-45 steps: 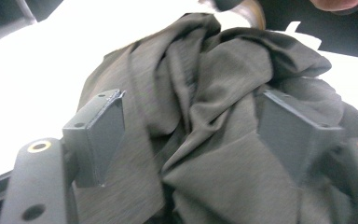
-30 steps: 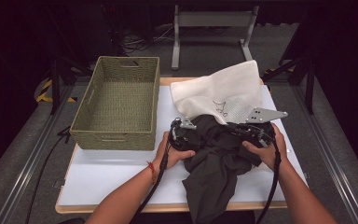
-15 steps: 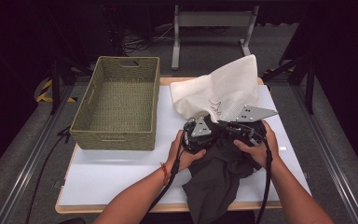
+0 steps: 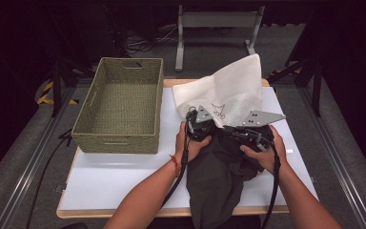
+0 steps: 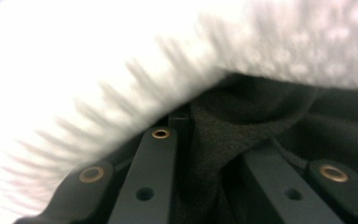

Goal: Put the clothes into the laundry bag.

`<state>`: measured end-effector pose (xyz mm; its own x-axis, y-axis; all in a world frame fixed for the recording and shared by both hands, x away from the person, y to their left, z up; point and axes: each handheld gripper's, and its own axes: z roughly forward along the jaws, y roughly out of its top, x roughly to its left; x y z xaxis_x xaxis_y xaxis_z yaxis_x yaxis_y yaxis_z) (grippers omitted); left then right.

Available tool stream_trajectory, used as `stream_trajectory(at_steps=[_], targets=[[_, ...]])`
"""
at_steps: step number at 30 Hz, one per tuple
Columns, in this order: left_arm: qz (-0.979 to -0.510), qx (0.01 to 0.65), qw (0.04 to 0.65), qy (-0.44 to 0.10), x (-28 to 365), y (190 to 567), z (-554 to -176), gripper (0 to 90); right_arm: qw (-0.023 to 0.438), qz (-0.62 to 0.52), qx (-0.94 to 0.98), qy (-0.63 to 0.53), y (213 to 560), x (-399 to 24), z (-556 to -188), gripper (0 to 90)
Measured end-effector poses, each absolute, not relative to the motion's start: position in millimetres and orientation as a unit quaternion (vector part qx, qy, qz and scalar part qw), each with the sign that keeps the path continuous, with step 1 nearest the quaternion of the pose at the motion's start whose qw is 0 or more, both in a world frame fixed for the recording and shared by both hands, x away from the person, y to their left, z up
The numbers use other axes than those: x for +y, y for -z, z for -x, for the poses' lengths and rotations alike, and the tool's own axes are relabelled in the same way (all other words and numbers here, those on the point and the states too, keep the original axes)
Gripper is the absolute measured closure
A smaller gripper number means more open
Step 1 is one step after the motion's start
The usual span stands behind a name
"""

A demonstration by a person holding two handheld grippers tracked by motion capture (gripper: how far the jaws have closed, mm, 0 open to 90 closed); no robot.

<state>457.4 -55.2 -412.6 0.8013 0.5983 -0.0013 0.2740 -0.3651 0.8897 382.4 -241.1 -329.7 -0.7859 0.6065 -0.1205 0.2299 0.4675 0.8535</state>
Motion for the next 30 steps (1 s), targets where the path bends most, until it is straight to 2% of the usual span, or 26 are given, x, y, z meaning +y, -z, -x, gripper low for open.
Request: stream_trajectory(at_steps=[1, 4, 5, 6, 7, 8, 9, 10, 11, 15, 16, 18, 20, 23, 25, 26, 27, 28, 29, 30], targets=[[-0.808, 0.272, 0.497, -0.162, -54, 414, -457, 82.8, 0.21, -0.252, 0.833, -0.445, 333, -242, -384, 88.6], [-0.803, 0.279, 0.505, -0.146, -48, 412, -455, 63.7, 0.216, -0.255, 0.835, -0.437, 337, -243, -385, 88.6], [-0.801, 0.268, 0.517, -0.134, -42, 409, -452, 63.7, 0.217, -0.256, 0.833, -0.44, 337, -244, -385, 88.6], [-0.8, 0.258, 0.527, -0.121, -37, 405, -448, 50.7, 0.218, -0.259, 0.829, -0.445, 336, -247, -385, 88.6], [-0.8, 0.248, 0.53, -0.134, -30, 399, -441, 40.5, 0.223, -0.262, 0.825, -0.449, 334, -250, -385, 88.6], [-0.8, 0.242, 0.53, -0.143, -25, 393, -435, 35.0, 0.222, -0.264, 0.821, -0.454, 331, -253, -385, 88.6], [-0.798, 0.226, 0.545, -0.12, -21, 388, -428, 31.6, 0.223, -0.267, 0.819, -0.457, 330, -255, -385, 88.6], [-0.803, 0.198, 0.549, -0.12, -16, 382, -417, 26.9, 0.227, -0.27, 0.816, -0.457, 328, -257, -385, 88.6], [-0.81, 0.178, 0.543, -0.132, -15, 379, -406, 24.6, 0.228, -0.27, 0.815, -0.458, 326, -258, -385, 88.6], [-0.845, 0.103, 0.514, -0.106, -16, 382, -368, 12.8, 0.23, -0.27, 0.816, -0.457, 323, -259, -385, 88.6], [-0.861, 0.087, 0.493, -0.084, -22, 388, -360, 12.3, 0.228, -0.272, 0.815, -0.458, 323, -259, -385, 88.6], [-0.888, 0.066, 0.447, -0.092, -30, 398, -349, 6.0, 0.223, -0.274, 0.815, -0.46, 323, -260, -386, 88.6], [-0.904, 0.052, 0.408, -0.119, -36, 415, -345, 5.6, 0.217, -0.276, 0.815, -0.462, 323, -260, -387, 88.6], [-0.923, 0.074, 0.349, -0.144, -47, 442, -355, 5.6, 0.212, -0.276, 0.815, -0.464, 323, -261, -386, 88.6], [-0.917, 0.088, 0.37, -0.122, -46, 449, -362, 10.4, 0.21, -0.275, 0.815, -0.465, 322, -261, -385, 88.6], [-0.916, 0.085, 0.371, -0.125, -46, 447, -365, 17.0, 0.209, -0.275, 0.815, -0.466, 322, -261, -385, 88.6], [-0.917, 0.084, 0.368, -0.127, -46, 446, -367, 32.8, 0.21, -0.273, 0.815, -0.466, 322, -260, -383, 88.6], [-0.917, 0.084, 0.368, -0.127, -46, 446, -367, 42.9, 0.21, -0.273, 0.815, -0.466, 322, -260, -383, 88.6], [-0.919, 0.087, 0.364, -0.122, -47, 444, -368, 42.9, 0.209, -0.272, 0.816, -0.465, 321, -260, -383, 88.6], [-0.92, 0.089, 0.358, -0.132, -48, 443, -370, 54.2, 0.207, -0.271, 0.817, -0.466, 321, -260, -382, 88.6]])
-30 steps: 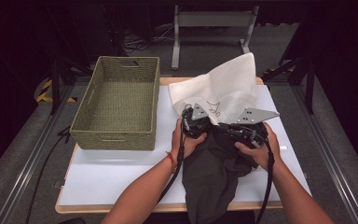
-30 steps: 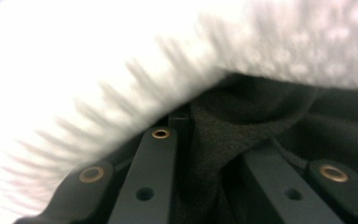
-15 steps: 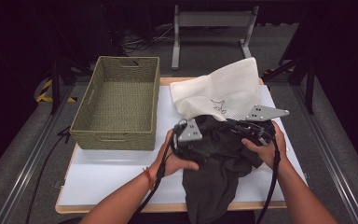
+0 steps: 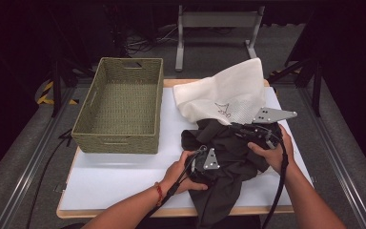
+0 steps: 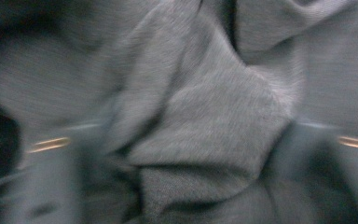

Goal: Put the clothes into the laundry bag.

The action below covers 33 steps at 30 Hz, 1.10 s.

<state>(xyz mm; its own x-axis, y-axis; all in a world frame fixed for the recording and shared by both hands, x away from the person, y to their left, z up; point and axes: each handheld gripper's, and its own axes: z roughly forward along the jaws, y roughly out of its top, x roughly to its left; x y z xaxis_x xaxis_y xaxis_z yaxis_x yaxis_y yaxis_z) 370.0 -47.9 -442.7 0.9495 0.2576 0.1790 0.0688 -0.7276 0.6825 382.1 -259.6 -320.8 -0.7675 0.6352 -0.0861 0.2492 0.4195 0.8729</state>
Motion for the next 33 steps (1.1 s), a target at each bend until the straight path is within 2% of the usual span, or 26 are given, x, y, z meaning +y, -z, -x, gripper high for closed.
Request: stream_trajectory(at_steps=[1, 2, 6, 10, 15, 19, 20, 25, 29, 33], targets=[[-0.917, 0.091, 0.362, -0.139, -49, 442, -372, 64.4, 0.208, -0.27, 0.816, -0.467, 320, -259, -382, 88.6], [-0.911, 0.103, 0.374, -0.139, -50, 441, -374, 70.7, 0.208, -0.269, 0.816, -0.467, 319, -259, -382, 88.6], [-0.876, 0.116, 0.443, -0.153, -46, 425, -375, 76.7, 0.205, -0.269, 0.817, -0.467, 320, -255, -381, 88.6], [-0.837, 0.154, 0.495, -0.174, -44, 405, -385, 78.2, 0.199, -0.269, 0.816, -0.471, 320, -254, -382, 88.7], [-0.799, 0.204, 0.527, -0.206, -52, 390, -398, 78.7, 0.201, -0.269, 0.814, -0.475, 315, -251, -380, 88.7], [-0.793, 0.225, 0.522, -0.222, -70, 394, -408, 78.6, 0.196, -0.274, 0.81, -0.479, 314, -252, -381, 88.8], [-0.794, 0.236, 0.52, -0.21, -75, 398, -412, 78.6, 0.192, -0.273, 0.813, -0.478, 315, -251, -381, 88.8], [-0.793, 0.243, 0.509, -0.231, -86, 412, -426, 78.5, 0.188, -0.272, 0.807, -0.489, 314, -250, -379, 89.1], [-0.781, 0.246, 0.535, -0.21, -80, 417, -433, 77.4, 0.193, -0.284, 0.801, -0.49, 315, -258, -381, 89.0], [-0.771, 0.233, 0.568, -0.17, -68, 418, -433, 70.6, 0.19, -0.293, 0.795, -0.496, 318, -265, -385, 89.0]])
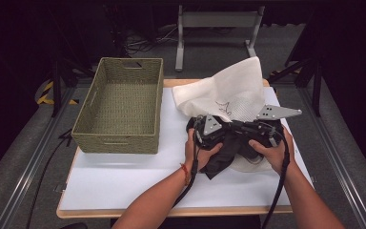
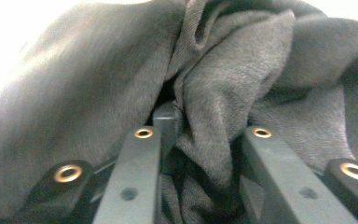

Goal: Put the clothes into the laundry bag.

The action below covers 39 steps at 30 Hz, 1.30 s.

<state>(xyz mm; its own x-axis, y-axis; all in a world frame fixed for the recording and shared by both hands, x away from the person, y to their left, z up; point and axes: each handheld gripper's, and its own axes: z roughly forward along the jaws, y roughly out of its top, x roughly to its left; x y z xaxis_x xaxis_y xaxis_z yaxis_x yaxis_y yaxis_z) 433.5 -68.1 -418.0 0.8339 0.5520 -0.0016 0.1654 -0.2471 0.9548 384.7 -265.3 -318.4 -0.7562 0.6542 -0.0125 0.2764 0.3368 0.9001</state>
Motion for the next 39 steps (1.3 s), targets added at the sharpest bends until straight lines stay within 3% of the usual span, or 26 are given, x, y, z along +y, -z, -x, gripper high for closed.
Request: stream_trajectory(at_steps=[2, 9, 12, 20, 24, 28, 31, 32, 34, 35, 37, 39], targets=[[-0.772, 0.217, 0.575, -0.159, -62, 418, -430, 64.0, 0.197, -0.287, 0.801, -0.486, 321, -264, -383, 89.0], [-0.777, 0.174, 0.595, -0.108, -32, 404, -417, 21.9, 0.206, -0.274, 0.813, -0.47, 325, -260, -381, 89.0], [-0.781, 0.162, 0.598, -0.083, -12, 396, -409, 15.0, 0.212, -0.269, 0.816, -0.465, 326, -258, -379, 88.9], [-0.808, 0.189, 0.535, -0.16, 14, 409, -403, 11.7, 0.208, -0.266, 0.82, -0.462, 326, -257, -377, 88.9], [-0.824, 0.214, 0.504, -0.144, 11, 423, -424, 5.9, 0.203, -0.264, 0.821, -0.464, 327, -256, -378, 88.9], [-0.821, 0.243, 0.504, -0.115, 5, 436, -444, 5.4, 0.201, -0.262, 0.824, -0.461, 328, -254, -378, 88.9], [-0.819, 0.248, 0.506, -0.108, -4, 442, -453, 11.0, 0.196, -0.261, 0.825, -0.461, 329, -253, -378, 88.9], [-0.82, 0.241, 0.511, -0.096, -6, 442, -455, 16.5, 0.194, -0.26, 0.826, -0.462, 330, -253, -378, 88.9], [-0.827, 0.227, 0.505, -0.102, -11, 443, -456, 32.1, 0.193, -0.26, 0.824, -0.464, 329, -253, -378, 88.9], [-0.828, 0.234, 0.498, -0.103, -14, 444, -458, 44.9, 0.192, -0.261, 0.824, -0.465, 329, -253, -378, 88.9], [-0.821, 0.252, 0.504, -0.096, -15, 444, -461, 57.1, 0.193, -0.259, 0.824, -0.465, 329, -252, -378, 88.9], [-0.814, 0.252, 0.515, -0.097, -12, 441, -462, 75.9, 0.195, -0.26, 0.824, -0.463, 329, -252, -378, 88.9]])
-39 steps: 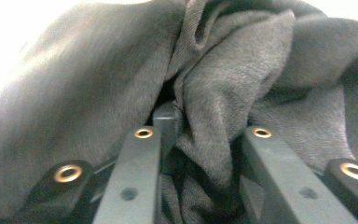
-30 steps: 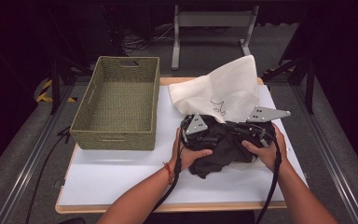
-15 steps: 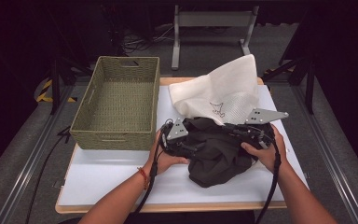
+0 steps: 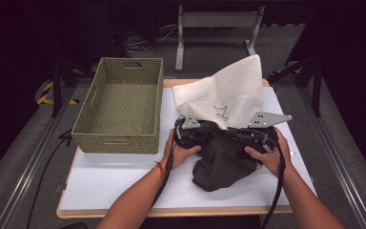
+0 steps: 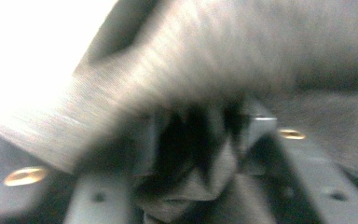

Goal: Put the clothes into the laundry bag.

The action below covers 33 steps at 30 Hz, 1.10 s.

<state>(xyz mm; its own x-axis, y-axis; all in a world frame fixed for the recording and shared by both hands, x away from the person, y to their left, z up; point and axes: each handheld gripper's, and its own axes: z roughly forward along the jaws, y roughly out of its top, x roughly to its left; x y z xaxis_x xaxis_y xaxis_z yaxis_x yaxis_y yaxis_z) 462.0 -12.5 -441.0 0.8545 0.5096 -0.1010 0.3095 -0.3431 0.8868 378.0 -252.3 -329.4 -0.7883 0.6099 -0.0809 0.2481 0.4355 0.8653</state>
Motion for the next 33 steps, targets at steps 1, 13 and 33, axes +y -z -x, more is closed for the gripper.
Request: stream_trajectory(at_steps=[1, 13, 33], targets=[[-0.811, 0.252, 0.518, -0.102, -11, 440, -462, 80.1, 0.195, -0.261, 0.824, -0.464, 329, -252, -378, 88.9], [-0.773, 0.209, 0.594, -0.081, -23, 427, -442, 84.4, 0.176, -0.249, 0.823, -0.48, 329, -242, -373, 88.9], [-0.784, 0.132, 0.599, -0.094, -27, 414, -404, 73.6, 0.161, -0.246, 0.788, -0.541, 306, -239, -371, 89.0]])
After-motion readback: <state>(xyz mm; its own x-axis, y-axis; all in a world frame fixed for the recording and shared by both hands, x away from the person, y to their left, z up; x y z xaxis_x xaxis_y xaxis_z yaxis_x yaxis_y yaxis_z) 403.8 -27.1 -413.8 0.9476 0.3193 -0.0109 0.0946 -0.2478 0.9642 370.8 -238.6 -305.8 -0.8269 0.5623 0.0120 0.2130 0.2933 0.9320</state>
